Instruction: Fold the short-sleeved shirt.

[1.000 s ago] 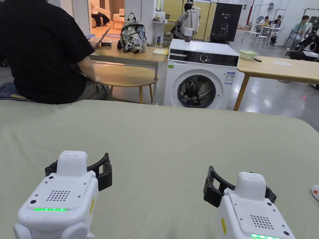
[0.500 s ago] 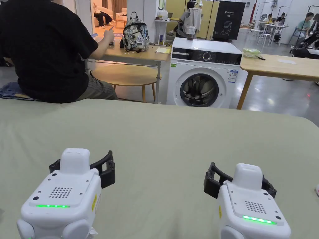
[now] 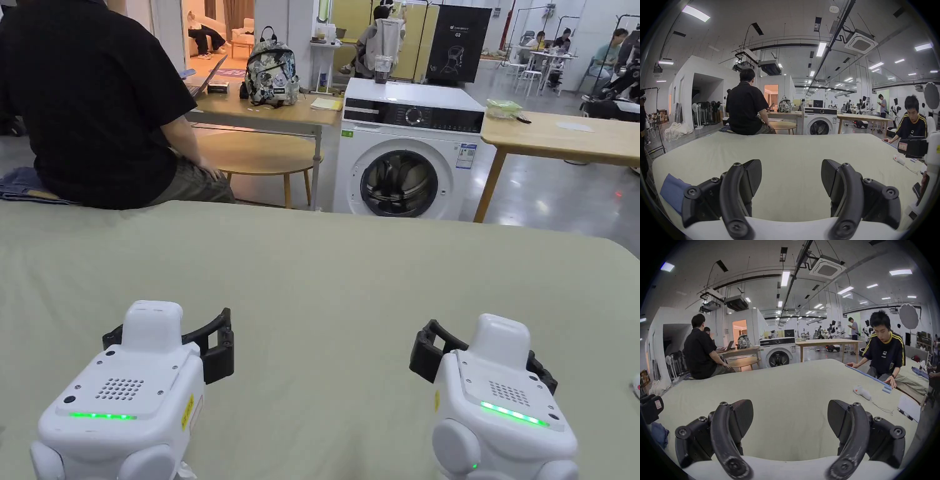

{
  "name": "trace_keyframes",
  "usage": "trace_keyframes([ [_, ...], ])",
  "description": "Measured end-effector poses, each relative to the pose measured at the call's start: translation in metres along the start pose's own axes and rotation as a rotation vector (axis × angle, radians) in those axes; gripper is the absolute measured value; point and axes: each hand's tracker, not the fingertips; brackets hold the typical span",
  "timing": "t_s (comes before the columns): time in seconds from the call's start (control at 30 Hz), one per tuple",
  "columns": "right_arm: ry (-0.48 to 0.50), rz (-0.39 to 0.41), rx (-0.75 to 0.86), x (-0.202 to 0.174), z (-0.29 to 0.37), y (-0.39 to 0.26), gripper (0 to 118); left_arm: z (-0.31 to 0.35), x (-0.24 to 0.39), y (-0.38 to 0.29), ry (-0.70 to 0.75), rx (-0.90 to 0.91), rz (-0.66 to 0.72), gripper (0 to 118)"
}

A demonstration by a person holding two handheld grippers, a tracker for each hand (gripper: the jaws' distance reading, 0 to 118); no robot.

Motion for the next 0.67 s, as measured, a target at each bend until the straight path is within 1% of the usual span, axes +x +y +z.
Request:
trace_keyframes([
  [0.17, -0.001, 0.049, 0.008, -0.001, -0.001, -0.006, 96, 0.002, 0.002, 0.003, 0.002, 0.005, -0.006, 77],
  [0.23, 0.002, 0.057, 0.011, -0.001, 0.0, -0.006, 96, 0.003, 0.002, 0.004, 0.002, 0.007, -0.001, 77],
  [0.4, 0.018, 0.065, 0.003, -0.001, 0.003, -0.008, 96, 0.004, 0.001, 0.006, 0.01, 0.005, -0.002, 76],
  [0.53, 0.039, 0.07, -0.045, -0.001, 0.0, -0.009, 96, 0.004, 0.001, 0.005, 0.01, -0.002, 0.004, 77],
  [0.67, 0.045, 0.036, -0.052, 0.006, -0.008, -0.009, 96, 0.004, 0.001, 0.004, 0.008, -0.009, -0.001, 77],
])
